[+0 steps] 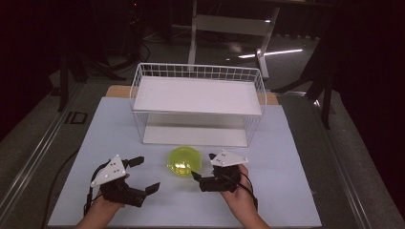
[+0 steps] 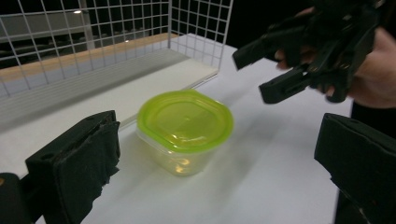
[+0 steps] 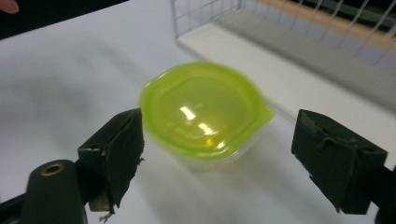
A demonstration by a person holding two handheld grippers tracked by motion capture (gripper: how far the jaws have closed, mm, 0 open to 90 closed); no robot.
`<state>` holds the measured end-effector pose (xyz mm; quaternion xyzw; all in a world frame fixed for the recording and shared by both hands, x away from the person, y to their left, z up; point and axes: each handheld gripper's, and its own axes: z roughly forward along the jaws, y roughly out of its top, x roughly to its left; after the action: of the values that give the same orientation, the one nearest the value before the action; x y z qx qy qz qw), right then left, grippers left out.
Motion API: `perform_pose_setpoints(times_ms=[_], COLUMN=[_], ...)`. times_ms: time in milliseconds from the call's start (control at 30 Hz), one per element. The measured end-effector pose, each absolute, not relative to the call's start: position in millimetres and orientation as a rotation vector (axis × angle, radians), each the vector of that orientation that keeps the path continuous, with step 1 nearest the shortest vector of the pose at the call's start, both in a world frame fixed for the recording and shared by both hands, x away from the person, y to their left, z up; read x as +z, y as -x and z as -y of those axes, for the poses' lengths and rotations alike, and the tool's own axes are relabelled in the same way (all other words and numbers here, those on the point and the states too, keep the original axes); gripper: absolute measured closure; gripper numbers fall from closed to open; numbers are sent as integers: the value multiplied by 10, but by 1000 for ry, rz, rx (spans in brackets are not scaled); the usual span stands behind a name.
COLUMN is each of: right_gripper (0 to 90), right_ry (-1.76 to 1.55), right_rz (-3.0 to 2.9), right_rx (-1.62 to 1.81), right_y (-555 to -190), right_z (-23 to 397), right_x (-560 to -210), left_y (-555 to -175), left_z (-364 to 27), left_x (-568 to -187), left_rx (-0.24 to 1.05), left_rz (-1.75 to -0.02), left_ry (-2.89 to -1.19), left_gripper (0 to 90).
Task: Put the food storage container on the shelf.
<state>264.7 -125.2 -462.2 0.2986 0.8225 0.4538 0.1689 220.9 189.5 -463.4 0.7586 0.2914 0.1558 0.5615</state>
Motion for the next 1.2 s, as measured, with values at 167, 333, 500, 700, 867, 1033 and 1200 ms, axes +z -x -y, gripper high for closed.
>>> perform_pose_setpoints(times_ms=[167, 333, 500, 700, 867, 1033, 1200], right_gripper=[189, 172, 139, 126, 126, 143, 201], right_ry=[-759, -765, -838, -947, -1034, -1078, -1116], right_rz=[-2336, -2323, -2308, -2338, -2332, -2337, -2321], right_rx=[1307, 1338, 1323, 1337, 1382, 1372, 1361], right_y=[-2701, -2785, -2861, -2957, -3030, -3084, -3129], right_z=[1262, 1275, 1283, 1233, 1201, 1170, 1142], right_x=[-4543, -4553, -4569, -4647, -4717, -4759, -4780], left_y=[-2347, -2453, -2562, -2670, -2753, -2842, -2906], left_z=[-1842, -1822, -1817, -1740, -1726, -1733, -1736], left_x=[-4567, -4565, -4625, -4744, -4787, -4835, -4885], left_rx=[348, 336, 301, 337, 318, 299, 258], left_rz=[-686, -718, -757, -806, -836, -886, -930], left_ry=[-1822, -1820, -1827, -1877, -1859, -1866, -1867], left_gripper=[9, 9, 10, 10, 10, 10, 33])
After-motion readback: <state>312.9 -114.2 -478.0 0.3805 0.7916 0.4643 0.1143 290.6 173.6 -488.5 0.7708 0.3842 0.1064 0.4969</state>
